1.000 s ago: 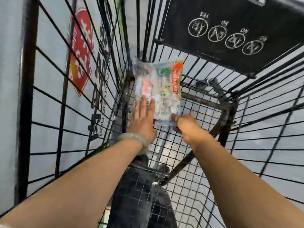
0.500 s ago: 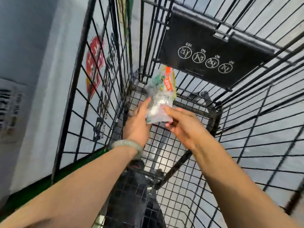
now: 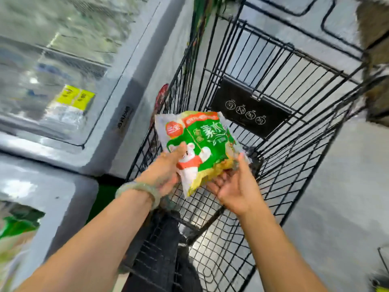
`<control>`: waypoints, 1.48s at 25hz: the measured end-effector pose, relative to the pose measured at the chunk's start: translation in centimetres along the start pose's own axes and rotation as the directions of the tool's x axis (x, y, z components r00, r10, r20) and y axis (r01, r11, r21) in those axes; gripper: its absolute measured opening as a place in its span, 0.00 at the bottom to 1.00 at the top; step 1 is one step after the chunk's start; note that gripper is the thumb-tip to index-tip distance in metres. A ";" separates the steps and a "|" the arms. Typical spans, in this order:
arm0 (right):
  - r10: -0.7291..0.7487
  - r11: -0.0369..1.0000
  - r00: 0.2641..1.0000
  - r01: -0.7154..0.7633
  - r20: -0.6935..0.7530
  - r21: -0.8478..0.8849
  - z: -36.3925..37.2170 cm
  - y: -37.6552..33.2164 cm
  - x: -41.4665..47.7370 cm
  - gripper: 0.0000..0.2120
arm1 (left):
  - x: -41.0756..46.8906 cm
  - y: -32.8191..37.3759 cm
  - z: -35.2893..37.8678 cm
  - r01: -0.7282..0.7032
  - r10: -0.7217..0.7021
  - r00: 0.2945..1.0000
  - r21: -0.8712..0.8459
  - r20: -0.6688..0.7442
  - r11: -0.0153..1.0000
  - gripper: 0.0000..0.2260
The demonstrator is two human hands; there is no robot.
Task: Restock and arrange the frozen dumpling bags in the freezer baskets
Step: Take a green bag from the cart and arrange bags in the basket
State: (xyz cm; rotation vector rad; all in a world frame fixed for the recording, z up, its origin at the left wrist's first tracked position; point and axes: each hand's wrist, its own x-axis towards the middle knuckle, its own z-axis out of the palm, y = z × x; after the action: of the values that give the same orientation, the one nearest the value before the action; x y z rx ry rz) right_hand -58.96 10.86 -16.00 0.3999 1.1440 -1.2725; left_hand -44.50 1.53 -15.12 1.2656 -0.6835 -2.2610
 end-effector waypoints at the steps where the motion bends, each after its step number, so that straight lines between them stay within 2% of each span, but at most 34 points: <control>1: -0.014 1.000 0.999 0.013 0.031 0.023 0.8 0.2 -1.5 0.27 | -1.9 0.8 -0.3 0.012 -0.011 0.999 -0.057 0.031 0.998 0.09; 4: -0.055 0.998 0.998 0.054 0.036 0.046 2.6 0.9 -5.3 0.20 | -7.3 2.6 -1.9 0.047 -0.029 0.994 -0.167 0.106 0.985 0.15; 6: -0.075 0.997 0.996 0.076 0.039 -0.015 3.6 1.9 -7.8 0.17 | -11.6 3.8 -3.3 0.023 -0.008 0.993 -0.119 0.121 0.993 0.20; 7: -0.077 0.995 0.995 0.080 0.059 -0.051 3.9 2.3 -8.7 0.18 | -13.4 4.3 -4.0 0.008 0.002 0.994 -0.085 0.110 0.996 0.19; 9: -0.056 0.988 0.992 0.072 0.116 -0.139 5.4 4.2 -11.2 0.16 | -17.8 5.4 -6.5 -0.043 0.046 0.998 -0.061 0.051 0.997 0.13; 12: -0.043 0.962 0.985 0.085 0.165 -0.258 8.7 7.2 -13.3 0.12 | -23.1 6.8 -10.5 -0.087 0.087 0.996 -0.069 -0.007 0.994 0.11; 14: -0.026 0.920 0.979 0.102 0.201 -0.377 11.8 9.9 -14.4 0.12 | -26.3 7.2 -13.8 -0.102 0.092 0.989 -0.077 -0.120 0.992 0.10; 16: -0.004 0.866 0.971 0.123 0.239 -0.485 15.5 12.9 -15.0 0.12 | -28.9 6.8 -17.7 -0.134 0.102 0.968 -0.128 -0.229 0.983 0.11; 21: 0.028 0.741 0.955 0.179 0.297 -0.647 23.1 22.0 -15.1 0.12 | -34.3 4.7 -27.0 -0.178 0.021 0.923 -0.381 -0.383 0.907 0.15; 26: 0.059 0.572 0.967 0.171 0.248 -0.802 27.6 32.1 -14.2 0.13 | -38.9 3.2 -36.5 -0.260 -0.056 0.807 -0.439 -0.588 0.860 0.10; 29: 0.080 0.455 0.973 0.156 0.214 -0.877 29.5 35.4 -12.9 0.12 | -40.2 3.2 -40.0 -0.271 -0.105 0.792 -0.500 -0.602 0.822 0.05; 32: 0.094 0.332 0.978 0.146 0.187 -0.932 32.0 37.5 -11.0 0.07 | -40.2 3.0 -43.5 -0.266 -0.167 0.744 -0.515 -0.647 0.815 0.06; 33: 0.095 0.275 0.977 0.159 0.192 -0.948 33.0 38.1 -10.3 0.05 | -40.2 3.1 -44.7 -0.285 -0.184 0.747 -0.558 -0.639 0.780 0.06; 35: 0.117 0.153 0.974 0.177 0.196 -0.972 35.4 39.1 -8.8 0.04 | -40.1 3.7 -46.2 -0.366 -0.184 0.796 -0.701 -0.576 0.612 0.07; 36: 0.135 0.122 0.972 0.175 0.191 -0.977 36.5 39.5 -8.2 0.05 | -40.1 4.2 -46.7 -0.366 -0.183 0.799 -0.705 -0.572 0.608 0.09; 37: 0.164 0.122 0.970 0.163 0.182 -0.979 37.8 40.0 -7.5 0.05 | -40.0 4.7 -47.7 -0.336 -0.199 0.791 -0.682 -0.579 0.649 0.11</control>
State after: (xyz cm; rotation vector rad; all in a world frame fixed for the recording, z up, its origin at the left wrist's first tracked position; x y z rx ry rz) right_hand -5.78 -2.01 -6.61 -0.8225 1.5015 -0.2301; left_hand 16.56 12.67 -8.23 1.3278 0.4508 -1.5598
